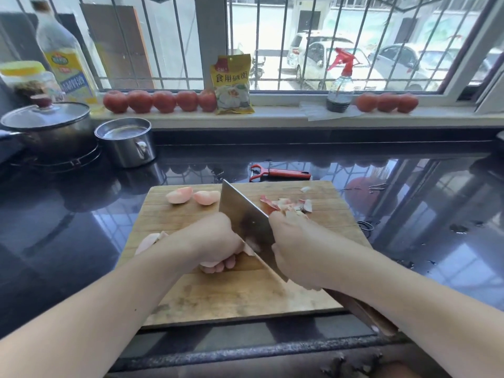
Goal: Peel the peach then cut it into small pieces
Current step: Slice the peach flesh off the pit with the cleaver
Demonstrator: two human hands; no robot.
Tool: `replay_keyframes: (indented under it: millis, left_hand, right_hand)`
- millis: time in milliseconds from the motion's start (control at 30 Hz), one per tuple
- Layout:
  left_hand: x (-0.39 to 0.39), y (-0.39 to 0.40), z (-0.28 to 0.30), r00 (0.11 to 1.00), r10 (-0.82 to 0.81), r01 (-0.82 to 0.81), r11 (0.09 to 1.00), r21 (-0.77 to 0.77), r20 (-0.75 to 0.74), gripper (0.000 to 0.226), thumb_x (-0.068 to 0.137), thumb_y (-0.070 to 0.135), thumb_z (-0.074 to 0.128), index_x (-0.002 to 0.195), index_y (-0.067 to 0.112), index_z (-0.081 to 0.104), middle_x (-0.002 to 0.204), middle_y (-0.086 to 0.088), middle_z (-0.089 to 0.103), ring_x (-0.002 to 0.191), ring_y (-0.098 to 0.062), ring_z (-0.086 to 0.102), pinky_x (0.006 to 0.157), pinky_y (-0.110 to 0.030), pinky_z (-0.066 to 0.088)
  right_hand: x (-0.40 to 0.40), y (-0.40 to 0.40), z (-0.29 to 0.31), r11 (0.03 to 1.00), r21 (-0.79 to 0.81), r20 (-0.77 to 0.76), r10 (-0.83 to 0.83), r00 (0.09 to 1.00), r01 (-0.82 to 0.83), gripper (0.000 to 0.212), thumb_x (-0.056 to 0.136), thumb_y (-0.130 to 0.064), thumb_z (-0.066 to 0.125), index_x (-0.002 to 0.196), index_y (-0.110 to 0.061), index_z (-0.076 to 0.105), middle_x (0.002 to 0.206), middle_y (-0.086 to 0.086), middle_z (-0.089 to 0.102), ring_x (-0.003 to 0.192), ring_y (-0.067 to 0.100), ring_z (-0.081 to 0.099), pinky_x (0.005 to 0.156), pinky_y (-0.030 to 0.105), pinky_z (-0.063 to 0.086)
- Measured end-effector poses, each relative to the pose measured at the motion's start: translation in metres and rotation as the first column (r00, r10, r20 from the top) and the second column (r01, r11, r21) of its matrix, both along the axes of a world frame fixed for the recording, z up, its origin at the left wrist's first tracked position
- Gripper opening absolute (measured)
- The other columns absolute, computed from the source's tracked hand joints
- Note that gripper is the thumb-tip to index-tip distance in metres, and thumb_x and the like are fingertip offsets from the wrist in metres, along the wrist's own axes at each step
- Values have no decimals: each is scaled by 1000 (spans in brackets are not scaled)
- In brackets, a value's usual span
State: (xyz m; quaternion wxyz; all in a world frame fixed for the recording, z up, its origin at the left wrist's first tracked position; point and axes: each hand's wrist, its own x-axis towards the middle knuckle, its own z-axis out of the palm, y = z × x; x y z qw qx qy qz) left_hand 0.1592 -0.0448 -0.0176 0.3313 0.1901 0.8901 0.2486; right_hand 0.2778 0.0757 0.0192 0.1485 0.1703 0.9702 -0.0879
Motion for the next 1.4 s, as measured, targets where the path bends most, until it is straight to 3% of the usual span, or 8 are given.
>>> replay_keyframes:
  millis: [100,267,433,500,767,1033,1200,1400]
  left_hand:
    - [0,-3,2,996,-38,37,999,-16,-76,17,98,22,65,89,12,74,63,-3,67,39,-14,50,39,-20,41]
    - [-2,-9,1,959,-136,144,989,17,-249,12,98,24,64,107,31,61,89,3,72,48,-9,58,48,-22,46]
    - [3,-13,-1,915,-239,246,969,-18,-324,16,100,21,60,103,34,70,92,15,73,77,-7,62,60,-22,42]
    - [4,-13,0,905,-243,247,969,-34,-349,5,98,27,68,94,31,66,94,12,67,78,-6,58,60,-21,39]
    - [7,-24,-12,894,-132,201,972,119,-429,25,90,19,76,79,26,54,96,9,64,89,-15,57,79,-31,47]
    - [12,-30,-17,849,-89,217,957,191,-520,18,92,30,76,79,28,65,87,17,64,85,-1,57,76,-28,49]
    - [17,-31,-21,813,-49,208,955,211,-580,21,92,22,75,74,23,64,87,14,59,87,-13,56,79,-37,51]
    - [15,-29,-16,841,-23,132,977,165,-540,12,96,25,71,84,25,69,91,18,62,91,-9,55,69,-23,38]
  right_hand:
    - [8,16,3,998,-20,-34,-61,998,61,16,102,-18,46,107,-23,32,89,-2,42,64,16,51,40,25,41]
    - [17,41,13,974,-150,-132,-188,973,168,16,104,-22,41,118,-16,38,104,9,50,61,29,63,51,42,60]
    - [18,50,13,959,-255,-246,-186,951,121,3,100,-18,41,101,-19,43,91,8,57,42,26,63,45,40,56]
    - [17,52,10,952,-287,-272,-188,944,107,8,100,-18,41,105,-21,45,90,9,60,39,23,62,44,39,55]
    - [17,59,3,908,-408,-390,-271,880,99,21,101,-15,42,115,-31,45,91,6,59,33,17,54,39,28,46]
    - [18,60,-2,906,-412,-385,-272,882,100,29,100,-15,42,119,-36,41,81,9,60,32,15,53,40,27,45]
    - [18,61,-3,907,-410,-382,-267,885,97,30,101,-15,42,122,-37,39,86,7,60,32,15,54,42,30,48]
    - [18,63,-1,900,-420,-357,-280,891,115,29,101,-15,42,124,-32,42,88,8,65,34,16,55,46,33,55]
